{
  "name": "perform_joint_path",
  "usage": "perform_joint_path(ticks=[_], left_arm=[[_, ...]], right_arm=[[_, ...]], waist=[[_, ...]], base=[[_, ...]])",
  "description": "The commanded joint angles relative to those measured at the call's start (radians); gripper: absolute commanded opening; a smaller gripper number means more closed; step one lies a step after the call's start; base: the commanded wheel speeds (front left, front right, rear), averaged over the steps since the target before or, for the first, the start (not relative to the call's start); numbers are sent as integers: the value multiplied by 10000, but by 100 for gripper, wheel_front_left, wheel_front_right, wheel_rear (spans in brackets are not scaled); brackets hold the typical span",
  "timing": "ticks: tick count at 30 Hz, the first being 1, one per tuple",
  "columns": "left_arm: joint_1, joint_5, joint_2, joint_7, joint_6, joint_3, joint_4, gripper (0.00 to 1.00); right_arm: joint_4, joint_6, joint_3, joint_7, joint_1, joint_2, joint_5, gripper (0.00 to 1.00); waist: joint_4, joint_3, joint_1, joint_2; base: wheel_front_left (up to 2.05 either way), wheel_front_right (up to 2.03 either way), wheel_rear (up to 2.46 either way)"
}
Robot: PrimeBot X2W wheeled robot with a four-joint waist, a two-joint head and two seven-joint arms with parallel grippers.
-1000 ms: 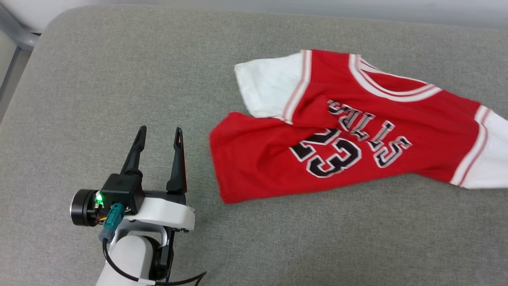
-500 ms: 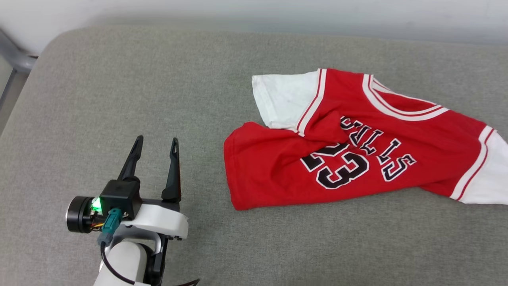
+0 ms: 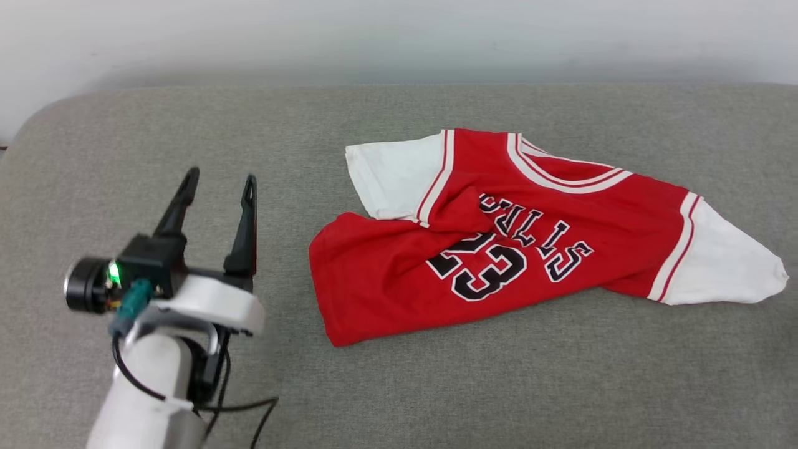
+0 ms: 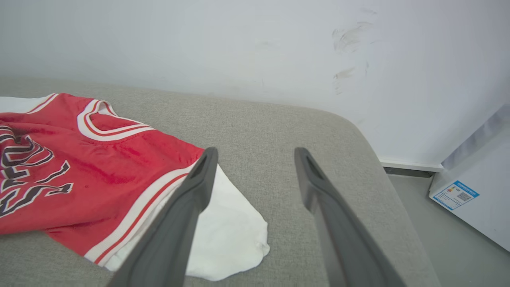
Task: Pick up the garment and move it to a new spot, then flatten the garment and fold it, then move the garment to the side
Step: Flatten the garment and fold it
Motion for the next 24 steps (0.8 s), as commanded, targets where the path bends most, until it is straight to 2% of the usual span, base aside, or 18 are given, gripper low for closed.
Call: perform_joint_path(ticks=[1, 7, 13, 14, 15, 24], left_arm=[[-608, -43, 272, 243, -228, 10, 68, 100], [-2678, -366, 938, 1684, -973, -230, 439, 100], [-4938, -1174, 1543, 3781, -1282, -826, 1007, 100], [-5276, -1370, 1587, 4211, -1316, -992, 1099, 100], [-5276, -1370, 1587, 4211, -1316, -992, 1099, 100], [-8055, -3877, 2540, 8862, -1327, -3462, 2158, 100]], right_arm=[[-480, -11, -665, -75, 449, 417, -610, 100], [-2688, -11, -2221, 654, 1533, 1808, -2206, 100], [-4817, -11, -2989, 1540, 2293, 2929, -3078, 100], [-5070, -11, -3054, 1656, 2385, 3065, -3152, 100], [-5070, -11, -3054, 1656, 2385, 3065, -3152, 100], [-6184, -11, -3210, 2207, 2304, 3690, -3328, 100]], waist=[[-177, 3, 1, 0], [-623, 265, 1, 0], [-1146, 898, 1, 0], [-1220, 1015, 1, 0], [-1220, 1015, 1, 0], [-1781, 2239, 1, 0]], base=[[0, 0, 0], [0, 0, 0], [0, 0, 0], [0, 0, 0], [0, 0, 0], [0, 0, 0]])
